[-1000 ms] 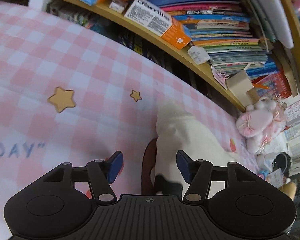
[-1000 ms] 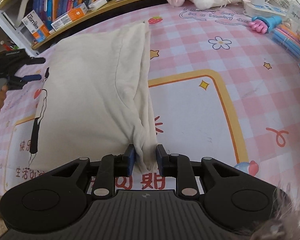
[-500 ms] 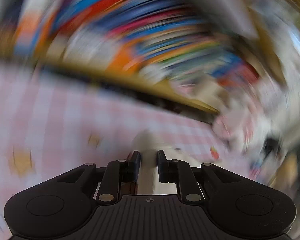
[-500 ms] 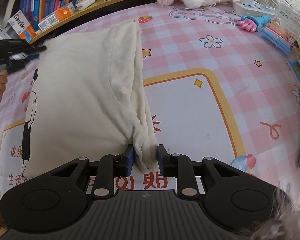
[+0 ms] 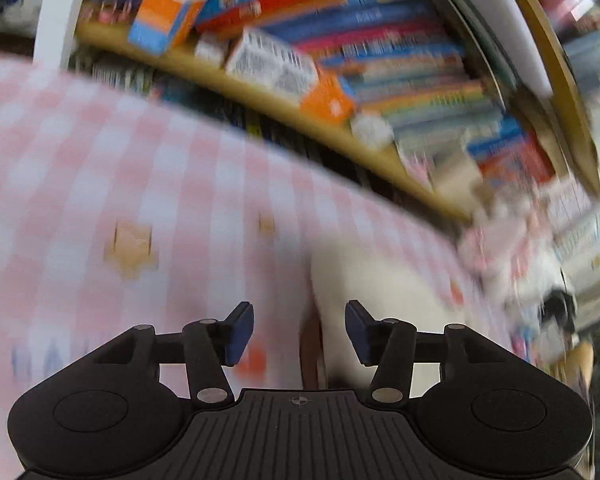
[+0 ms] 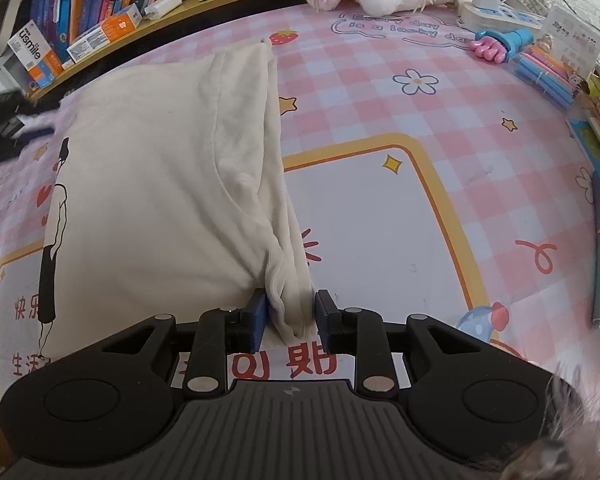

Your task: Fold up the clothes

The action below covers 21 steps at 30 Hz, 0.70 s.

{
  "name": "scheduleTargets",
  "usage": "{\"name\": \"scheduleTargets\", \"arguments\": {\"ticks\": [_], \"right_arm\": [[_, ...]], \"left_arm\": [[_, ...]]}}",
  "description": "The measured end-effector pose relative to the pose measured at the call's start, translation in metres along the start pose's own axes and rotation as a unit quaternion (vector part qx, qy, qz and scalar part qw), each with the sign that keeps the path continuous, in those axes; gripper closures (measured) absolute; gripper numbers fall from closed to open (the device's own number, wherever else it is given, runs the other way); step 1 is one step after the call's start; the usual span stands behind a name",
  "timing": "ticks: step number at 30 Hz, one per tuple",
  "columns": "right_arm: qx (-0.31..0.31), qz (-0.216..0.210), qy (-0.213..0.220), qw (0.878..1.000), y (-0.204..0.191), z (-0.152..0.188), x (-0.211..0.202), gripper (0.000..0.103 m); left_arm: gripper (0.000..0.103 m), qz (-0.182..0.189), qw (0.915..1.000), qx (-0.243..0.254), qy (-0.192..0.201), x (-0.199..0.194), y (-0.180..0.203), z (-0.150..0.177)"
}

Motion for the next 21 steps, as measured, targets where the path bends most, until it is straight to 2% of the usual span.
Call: {"name": "scheduleTargets", "arguments": {"ticks": [3, 7, 10, 13, 17, 18, 19, 21], "right_arm": [[-0.005, -0.009, 0.000, 1.000, 0.001, 0.000, -0.001, 0.079], [-0.014, -0.030, 0.001, 0.999, 0.005, 0.002, -0.003, 0.079], [-0.020, -0.045, 0.004, 0.999, 0.006, 0.003, -0.005, 0.078], [-0.028, -0.060, 0.003, 0.998, 0.008, 0.003, -0.006, 0.077], [-0.031, -0.083, 0.005, 0.996, 0.013, 0.004, -0.008, 0.077], [-0.030, -0.090, 0.005, 0.996, 0.015, 0.004, -0.008, 0.077], [-0.028, -0.096, 0.006, 0.995, 0.016, 0.004, -0.009, 0.077], [-0.022, -0.110, 0.006, 0.994, 0.020, 0.004, -0.010, 0.077]], "left_arm": [[0.051, -0.010, 0.9996, 0.011, -0.023, -0.018, -0.003, 0.046], [0.051, -0.068, 0.9974, 0.022, 0.007, -0.046, -0.002, 0.093], [0.051, -0.075, 0.9972, 0.003, 0.003, -0.058, 0.003, 0.117], [0.051, -0.089, 0.9960, 0.009, 0.002, -0.065, 0.012, 0.133], [0.054, -0.078, 0.9969, 0.002, -0.004, -0.069, 0.028, 0.153], [0.056, -0.078, 0.9970, -0.003, -0.003, -0.070, 0.031, 0.158], [0.073, -0.075, 0.9971, -0.011, -0.006, -0.070, 0.034, 0.162], [0.092, -0.078, 0.9966, -0.023, -0.018, -0.069, 0.038, 0.171]]}}
Point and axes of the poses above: each gripper's, at about its wrist camera, not at the fingertips, and x roughly the way its jaws point, y to its right, z to its underside, the point moved 6 cm from there along x, roughly the way its jaws point, and after that the axes turned 13 degrees about -z, right-handed, at the moved point
